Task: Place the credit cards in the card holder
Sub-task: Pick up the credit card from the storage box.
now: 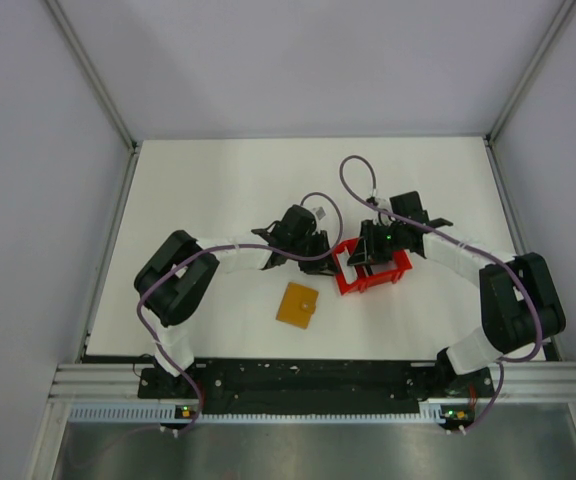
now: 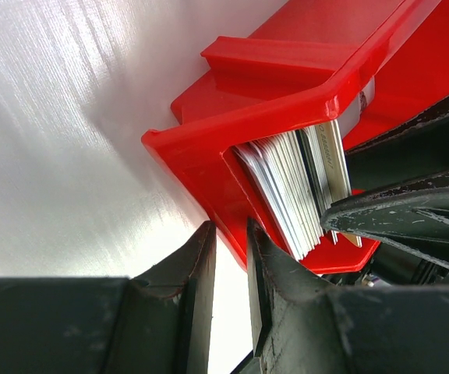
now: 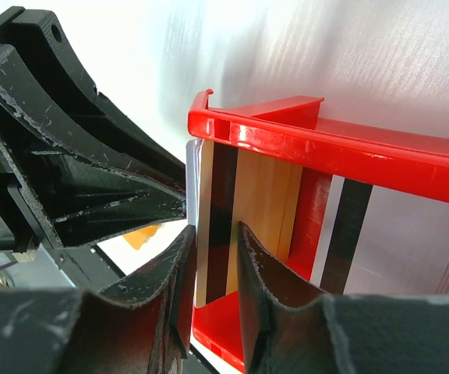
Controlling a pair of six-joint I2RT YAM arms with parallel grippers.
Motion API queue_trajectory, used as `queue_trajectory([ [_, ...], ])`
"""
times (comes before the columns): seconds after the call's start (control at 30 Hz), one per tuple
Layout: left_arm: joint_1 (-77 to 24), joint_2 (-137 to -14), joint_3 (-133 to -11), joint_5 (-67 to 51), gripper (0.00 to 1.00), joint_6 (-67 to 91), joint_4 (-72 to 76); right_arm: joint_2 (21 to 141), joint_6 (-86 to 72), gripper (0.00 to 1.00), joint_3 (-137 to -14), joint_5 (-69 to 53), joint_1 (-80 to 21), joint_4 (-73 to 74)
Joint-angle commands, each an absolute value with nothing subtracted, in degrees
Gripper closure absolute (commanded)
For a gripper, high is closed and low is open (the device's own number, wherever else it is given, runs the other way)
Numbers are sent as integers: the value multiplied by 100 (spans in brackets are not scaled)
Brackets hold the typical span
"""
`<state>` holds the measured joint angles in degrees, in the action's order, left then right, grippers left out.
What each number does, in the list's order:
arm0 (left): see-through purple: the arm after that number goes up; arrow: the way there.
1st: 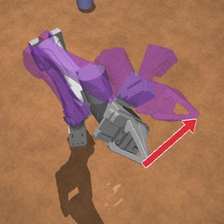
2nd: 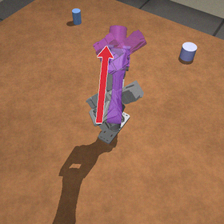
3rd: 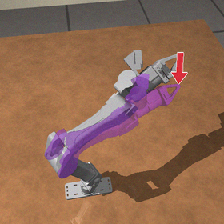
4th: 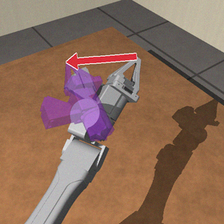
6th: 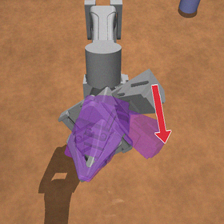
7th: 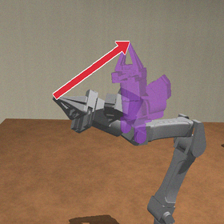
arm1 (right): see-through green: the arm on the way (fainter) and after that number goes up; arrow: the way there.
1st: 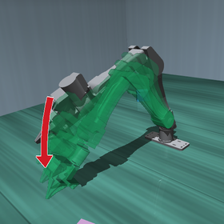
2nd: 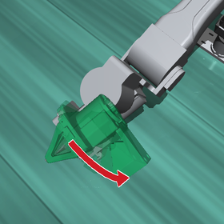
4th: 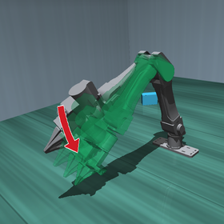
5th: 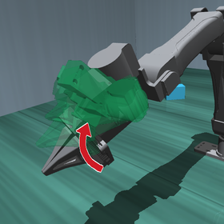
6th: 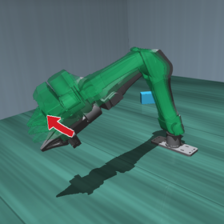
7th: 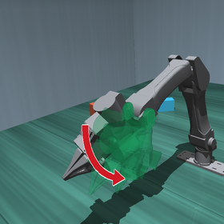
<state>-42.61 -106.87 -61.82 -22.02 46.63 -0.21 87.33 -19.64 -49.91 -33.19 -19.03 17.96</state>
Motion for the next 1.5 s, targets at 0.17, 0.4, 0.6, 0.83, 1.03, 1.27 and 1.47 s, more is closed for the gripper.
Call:
queue_trajectory([
  [0.17,-4324,-10749,-6381,-2232,73,4711,431,8807,-2188,71,-5019,-4377,-2004,1486],
  [0.4,-4324,-10767,-6390,-2241,73,4693,422,8859,-2197,74,-4992,-4465,-2013,1459],
  [0.6,-4324,-10767,-6390,-2233,73,4693,422,8868,-2250,75,-4983,-4596,-2004,1389],
  [0.83,-4324,-10767,-6381,-2241,73,4702,422,8912,-2303,84,-4931,-4772,-1986,1275],
  [1.03,-4324,-10758,-6372,-2250,73,4711,431,8983,-2259,86,-4913,-4632,-1995,1283],
  [1.27,-4324,-10740,-6363,-2224,73,4711,396,8342,-2215,67,-4983,-3668,-1951,1371],
  [1.47,-4324,-10723,-6354,-2206,73,4711,396,8015,-1952,52,-5132,-2400,-1925,1844],
])
